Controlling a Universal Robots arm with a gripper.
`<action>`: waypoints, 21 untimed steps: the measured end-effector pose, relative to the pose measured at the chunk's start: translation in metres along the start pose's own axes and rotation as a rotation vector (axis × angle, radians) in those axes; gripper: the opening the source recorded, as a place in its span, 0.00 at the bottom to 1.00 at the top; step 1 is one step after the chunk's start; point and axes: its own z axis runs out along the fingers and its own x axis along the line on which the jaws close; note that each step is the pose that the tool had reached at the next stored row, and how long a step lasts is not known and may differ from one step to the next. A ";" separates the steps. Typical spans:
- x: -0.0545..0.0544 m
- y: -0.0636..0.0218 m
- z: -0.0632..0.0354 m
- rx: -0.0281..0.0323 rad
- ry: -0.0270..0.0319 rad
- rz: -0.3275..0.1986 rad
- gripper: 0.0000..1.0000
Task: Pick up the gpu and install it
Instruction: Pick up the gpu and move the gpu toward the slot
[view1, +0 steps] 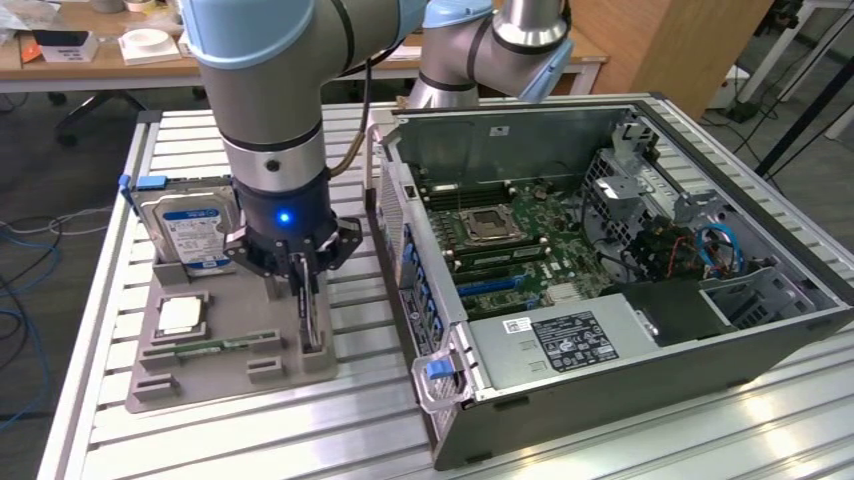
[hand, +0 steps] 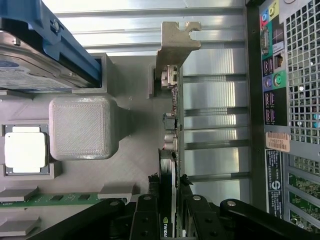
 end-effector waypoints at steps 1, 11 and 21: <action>0.000 0.0000 -0.0002 0.0001 0.0001 0.000 0.26; 0.000 0.0001 -0.0031 0.0004 0.0003 0.000 0.26; 0.000 0.0005 -0.0096 0.0002 0.0001 0.000 0.26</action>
